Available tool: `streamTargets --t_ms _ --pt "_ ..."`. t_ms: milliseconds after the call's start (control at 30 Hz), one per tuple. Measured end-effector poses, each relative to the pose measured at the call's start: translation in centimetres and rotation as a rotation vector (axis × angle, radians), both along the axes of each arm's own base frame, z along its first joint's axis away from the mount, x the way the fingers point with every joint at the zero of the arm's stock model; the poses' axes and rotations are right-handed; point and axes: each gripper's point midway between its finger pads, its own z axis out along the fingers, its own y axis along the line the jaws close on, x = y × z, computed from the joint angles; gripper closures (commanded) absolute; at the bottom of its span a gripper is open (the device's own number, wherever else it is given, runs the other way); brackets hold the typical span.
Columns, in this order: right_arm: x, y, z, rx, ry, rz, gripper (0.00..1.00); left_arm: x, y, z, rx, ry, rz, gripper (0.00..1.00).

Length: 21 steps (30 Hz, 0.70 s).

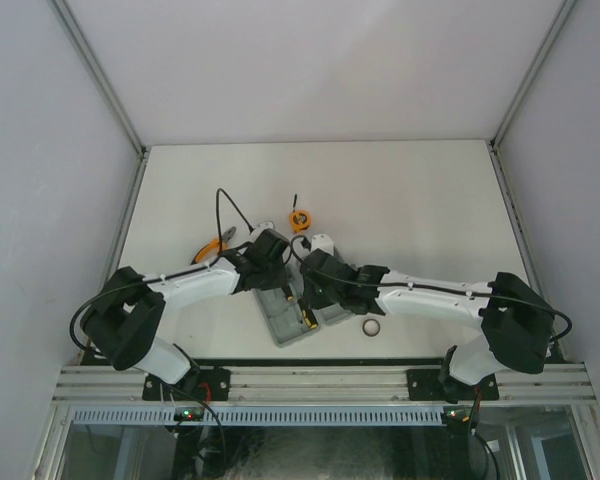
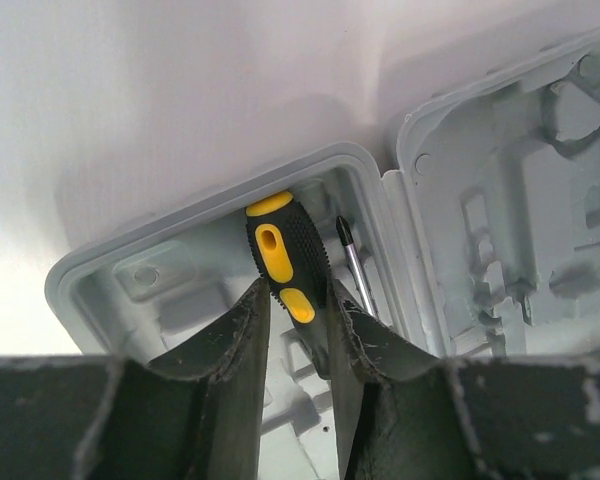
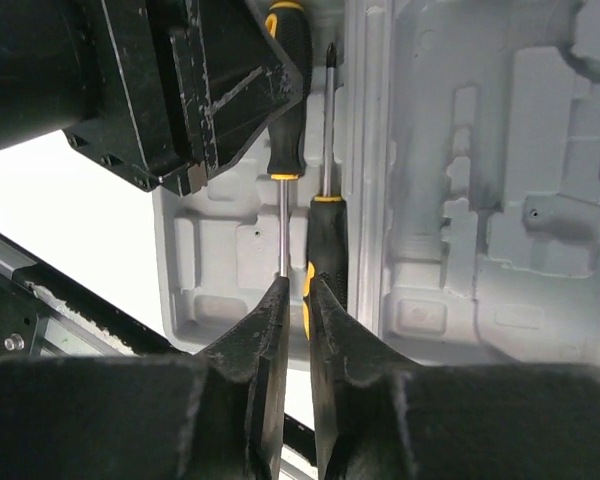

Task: Sort the tools into containers
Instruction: Adjust the screwdriver in the storage box.

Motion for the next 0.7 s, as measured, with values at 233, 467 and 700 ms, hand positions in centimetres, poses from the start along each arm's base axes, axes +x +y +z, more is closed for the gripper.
streamTargets --t_ms 233,467,700 --pt "-1.3 1.0 -1.7 -0.006 0.061 0.05 0.91 0.2 -0.2 0.0 -0.004 -0.004 0.0 0.71" --pt "-2.2 1.5 -3.8 -0.026 0.123 0.079 0.93 0.3 -0.3 0.0 -0.008 -0.008 0.0 0.73" --pt "-2.4 1.7 -4.4 -0.027 0.141 0.085 0.96 0.3 -0.3 0.0 -0.011 -0.008 0.005 0.73"
